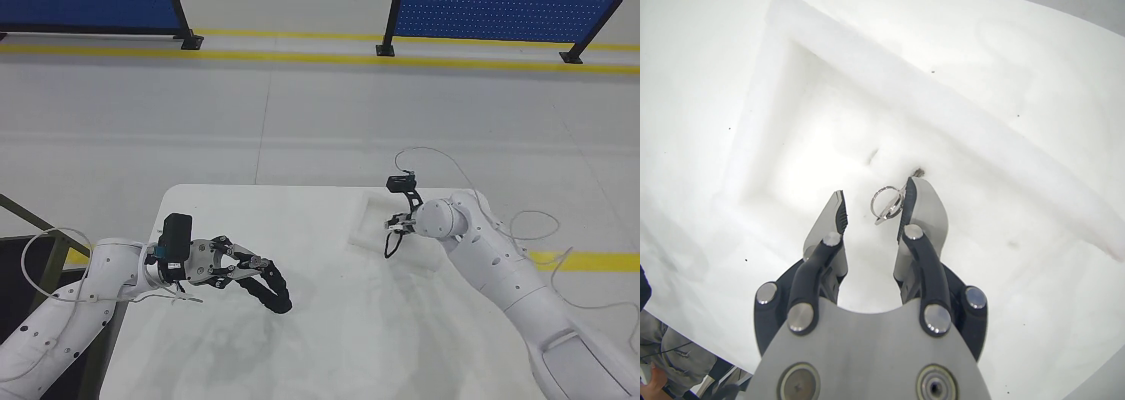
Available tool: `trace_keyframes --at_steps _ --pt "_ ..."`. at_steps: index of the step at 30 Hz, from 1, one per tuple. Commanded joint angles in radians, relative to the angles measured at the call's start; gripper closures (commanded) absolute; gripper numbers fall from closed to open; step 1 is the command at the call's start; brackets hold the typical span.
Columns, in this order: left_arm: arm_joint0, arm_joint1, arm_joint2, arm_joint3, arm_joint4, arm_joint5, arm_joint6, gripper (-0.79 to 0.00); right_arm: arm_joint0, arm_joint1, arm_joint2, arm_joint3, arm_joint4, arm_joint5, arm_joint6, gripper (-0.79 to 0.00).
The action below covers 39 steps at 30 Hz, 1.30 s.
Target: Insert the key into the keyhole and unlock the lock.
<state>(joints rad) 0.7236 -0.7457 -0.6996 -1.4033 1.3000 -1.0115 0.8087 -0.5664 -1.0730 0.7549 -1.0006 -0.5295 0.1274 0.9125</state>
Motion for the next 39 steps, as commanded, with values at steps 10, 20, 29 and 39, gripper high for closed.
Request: trace_keyframes --at_steps 10,20,29,39 --pt "0.000 0.000 0.000 0.000 0.000 0.000 0.000 0.000 0.037 -0.031 -0.018 0.079 -0.048 0.019 -0.033 0.000" --pt "0.000 0.000 0.000 0.000 0.000 0.000 0.000 0.000 0.050 -0.021 -0.006 0.056 -0.187 0.004 -0.020 0.000" --pt "0.000 0.000 0.000 0.000 0.000 0.000 0.000 0.000 0.026 -0.004 -0.036 -0.049 -0.446 0.014 0.062 0.000" --pt "0.000 0.000 0.000 0.000 0.000 0.000 0.000 0.000 0.026 -0.013 -0.070 -0.078 -0.582 -0.081 0.176 0.000"
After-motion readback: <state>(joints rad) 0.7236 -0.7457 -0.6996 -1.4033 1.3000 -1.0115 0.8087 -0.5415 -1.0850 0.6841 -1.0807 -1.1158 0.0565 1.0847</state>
